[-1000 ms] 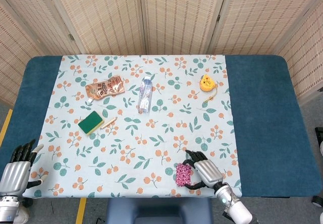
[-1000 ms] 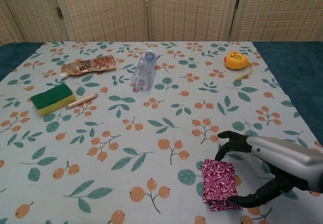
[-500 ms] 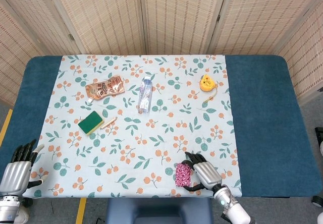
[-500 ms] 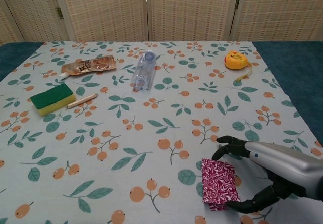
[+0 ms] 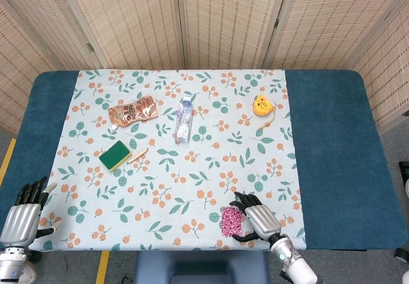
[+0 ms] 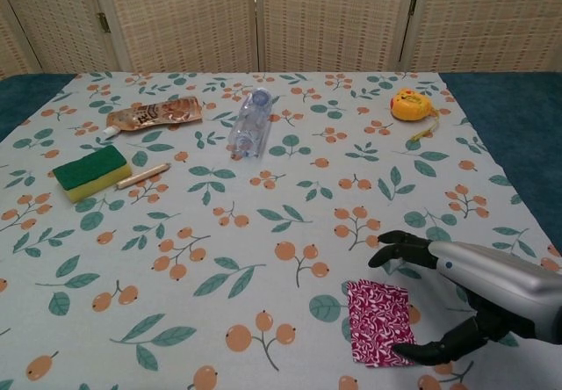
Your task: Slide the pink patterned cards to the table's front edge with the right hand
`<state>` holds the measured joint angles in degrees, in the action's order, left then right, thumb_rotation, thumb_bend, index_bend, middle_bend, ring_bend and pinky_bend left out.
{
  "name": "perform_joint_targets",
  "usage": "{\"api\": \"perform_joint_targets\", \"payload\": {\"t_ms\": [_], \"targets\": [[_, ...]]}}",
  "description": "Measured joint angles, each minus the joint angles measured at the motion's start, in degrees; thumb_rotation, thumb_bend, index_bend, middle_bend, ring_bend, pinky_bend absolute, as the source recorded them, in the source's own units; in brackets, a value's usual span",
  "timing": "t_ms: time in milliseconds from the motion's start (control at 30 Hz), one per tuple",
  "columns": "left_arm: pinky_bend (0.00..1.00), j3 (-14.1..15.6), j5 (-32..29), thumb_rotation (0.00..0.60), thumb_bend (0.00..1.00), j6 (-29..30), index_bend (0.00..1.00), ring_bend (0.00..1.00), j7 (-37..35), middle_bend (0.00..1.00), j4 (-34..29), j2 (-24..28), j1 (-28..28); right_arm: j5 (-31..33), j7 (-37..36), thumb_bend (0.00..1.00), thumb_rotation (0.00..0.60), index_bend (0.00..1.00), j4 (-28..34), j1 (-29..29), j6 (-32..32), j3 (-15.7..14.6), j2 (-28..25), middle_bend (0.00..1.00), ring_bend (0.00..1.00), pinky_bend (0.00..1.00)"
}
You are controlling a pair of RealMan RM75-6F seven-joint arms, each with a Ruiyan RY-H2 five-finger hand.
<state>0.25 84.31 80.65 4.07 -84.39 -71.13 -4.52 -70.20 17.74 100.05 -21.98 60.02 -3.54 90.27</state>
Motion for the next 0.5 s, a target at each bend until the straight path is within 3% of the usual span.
{"api": "perform_joint_targets", "payload": {"t_ms": [300, 500], "targets": [[0.00, -0.3, 0.2, 0.600, 0.21, 0.5, 0.16, 0.04, 0.3, 0.00, -0.7, 0.3, -0.1, -6.3, -1.2, 0.25, 0.428, 0.16, 2.2, 1.8, 6.6, 0.3, -7.7, 0.04, 0.00, 0.00], [0.00, -0.7, 0.4, 0.600, 0.21, 0.9, 0.16, 0.04, 1.2, 0.00, -1.8, 0.7, -0.4, -9.4, -2.4, 0.25, 0.538, 0.16, 0.9, 4.0, 13.1, 0.8, -16.8, 0.04, 0.00, 0.00]]}}
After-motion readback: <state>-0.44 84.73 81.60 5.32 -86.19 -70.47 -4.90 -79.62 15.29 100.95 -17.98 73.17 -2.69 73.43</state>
